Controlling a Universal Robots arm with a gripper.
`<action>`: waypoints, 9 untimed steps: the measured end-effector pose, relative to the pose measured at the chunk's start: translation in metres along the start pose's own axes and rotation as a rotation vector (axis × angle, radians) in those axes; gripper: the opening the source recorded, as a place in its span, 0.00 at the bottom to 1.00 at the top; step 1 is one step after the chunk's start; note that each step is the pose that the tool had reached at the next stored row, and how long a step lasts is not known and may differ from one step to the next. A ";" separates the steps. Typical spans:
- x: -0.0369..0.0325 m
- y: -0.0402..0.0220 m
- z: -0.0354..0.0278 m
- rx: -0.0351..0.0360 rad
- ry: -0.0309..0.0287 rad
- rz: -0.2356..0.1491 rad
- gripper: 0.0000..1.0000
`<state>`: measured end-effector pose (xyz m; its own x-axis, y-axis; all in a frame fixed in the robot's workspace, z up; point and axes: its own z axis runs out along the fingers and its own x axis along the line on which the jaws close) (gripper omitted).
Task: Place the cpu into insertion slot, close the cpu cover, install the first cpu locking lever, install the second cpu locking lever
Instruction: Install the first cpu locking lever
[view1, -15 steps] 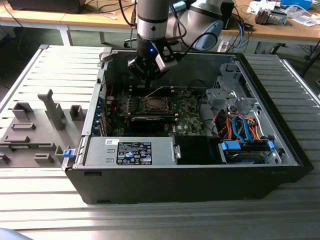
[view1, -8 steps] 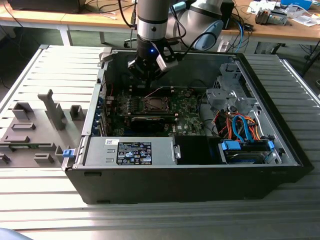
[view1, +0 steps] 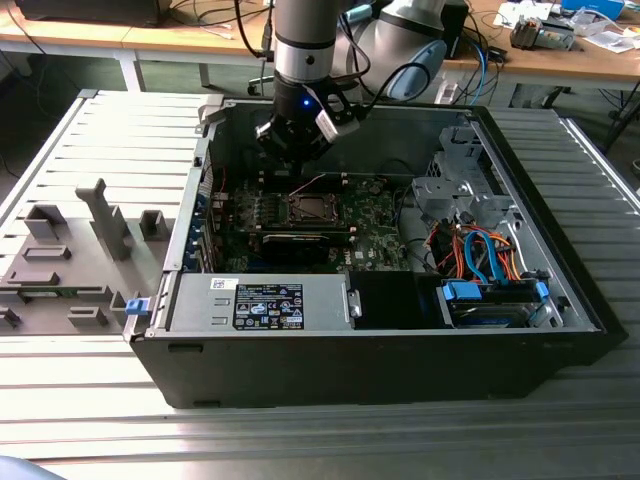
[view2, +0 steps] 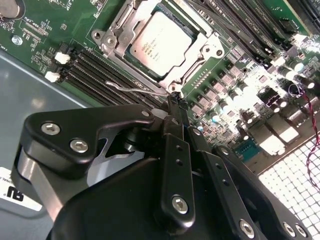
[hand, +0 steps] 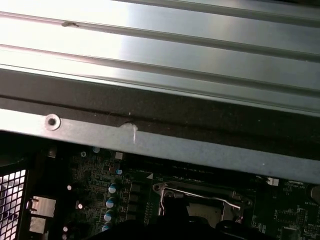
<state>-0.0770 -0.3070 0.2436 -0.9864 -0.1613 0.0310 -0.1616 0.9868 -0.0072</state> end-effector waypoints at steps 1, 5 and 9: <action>0.0000 0.0000 0.0005 -0.0002 -0.0002 0.000 0.11; -0.0001 0.0000 0.0022 -0.0001 -0.0002 0.000 0.11; -0.0002 0.0000 0.0036 -0.0001 -0.0001 0.000 0.11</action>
<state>-0.0769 -0.3069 0.2401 -0.9864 -0.1617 0.0308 -0.1620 0.9868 -0.0071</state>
